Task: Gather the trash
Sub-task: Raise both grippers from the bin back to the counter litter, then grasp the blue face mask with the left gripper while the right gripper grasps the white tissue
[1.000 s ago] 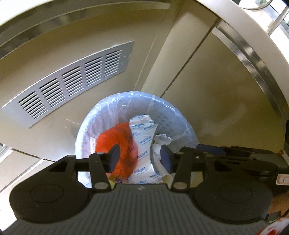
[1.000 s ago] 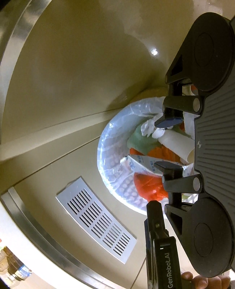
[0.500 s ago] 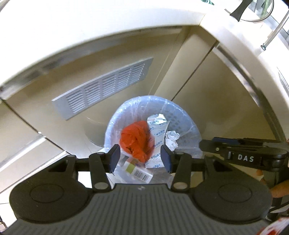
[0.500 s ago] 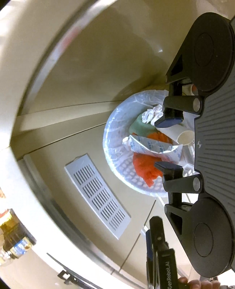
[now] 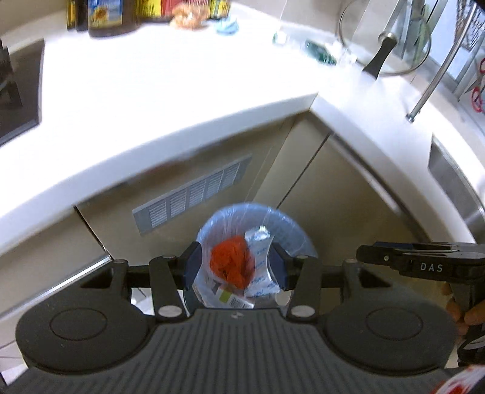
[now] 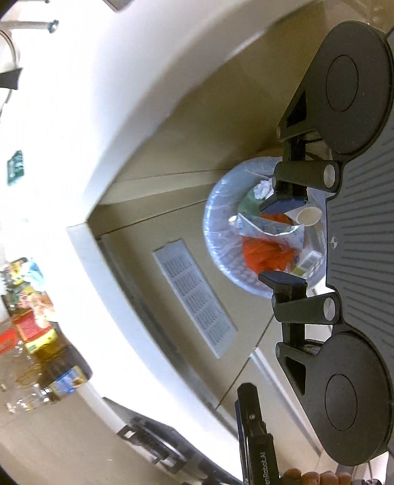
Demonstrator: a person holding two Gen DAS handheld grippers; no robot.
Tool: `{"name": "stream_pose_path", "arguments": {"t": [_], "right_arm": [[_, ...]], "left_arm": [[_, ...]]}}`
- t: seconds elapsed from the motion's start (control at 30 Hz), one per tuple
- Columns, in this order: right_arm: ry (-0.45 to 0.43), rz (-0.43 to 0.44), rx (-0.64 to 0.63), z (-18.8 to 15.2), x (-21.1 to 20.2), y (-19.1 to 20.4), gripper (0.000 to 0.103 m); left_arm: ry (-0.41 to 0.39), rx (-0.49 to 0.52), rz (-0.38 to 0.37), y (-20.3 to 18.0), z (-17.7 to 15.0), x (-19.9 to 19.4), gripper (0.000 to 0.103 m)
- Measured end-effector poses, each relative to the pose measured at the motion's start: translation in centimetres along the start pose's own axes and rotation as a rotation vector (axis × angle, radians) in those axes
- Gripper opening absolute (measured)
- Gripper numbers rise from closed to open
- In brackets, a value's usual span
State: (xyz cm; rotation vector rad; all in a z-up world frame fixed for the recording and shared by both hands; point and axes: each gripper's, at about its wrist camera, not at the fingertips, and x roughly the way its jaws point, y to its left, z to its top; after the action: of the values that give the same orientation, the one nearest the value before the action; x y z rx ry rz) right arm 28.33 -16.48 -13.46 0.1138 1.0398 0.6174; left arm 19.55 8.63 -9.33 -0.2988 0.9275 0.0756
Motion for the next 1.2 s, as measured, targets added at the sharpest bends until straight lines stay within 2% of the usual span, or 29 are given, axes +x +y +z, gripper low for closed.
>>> {"name": "stream_pose_path", "arguments": {"t": [0.17,0.3,0.5,0.77,0.97,1.2], "right_arm": [[-0.047,-0.006,0.016,0.8,-2.2,0.0,0.042],[-0.087,-0.003,0.028,1.5,-3.4,-0.2,0.057],[-0.124,0.012,0.029,3.9,-3.6,-1.1,0.058],[-0.167,0.034,0.01,8.5,-3.0,-3.8,0.058],[-0.216,-0.011,-0.018,12.6,-2.5,-6.8,0.058],[-0.319,-0.078,-0.027,19.8,-1.5,-11.1,0.058]], "left_arm": [[-0.061,-0.003,-0.01,0.0,1.1,-2.4,0.045],[-0.092,0.0,-0.01,-0.2,2.0,-3.5,0.045],[-0.135,-0.007,0.01,-0.9,3.6,-3.8,0.045],[-0.181,-0.033,0.061,-2.0,7.0,-2.2,0.045],[-0.213,-0.023,0.093,-3.6,10.6,0.4,0.045],[-0.26,0.003,0.144,-4.3,16.4,4.0,0.045]]}}
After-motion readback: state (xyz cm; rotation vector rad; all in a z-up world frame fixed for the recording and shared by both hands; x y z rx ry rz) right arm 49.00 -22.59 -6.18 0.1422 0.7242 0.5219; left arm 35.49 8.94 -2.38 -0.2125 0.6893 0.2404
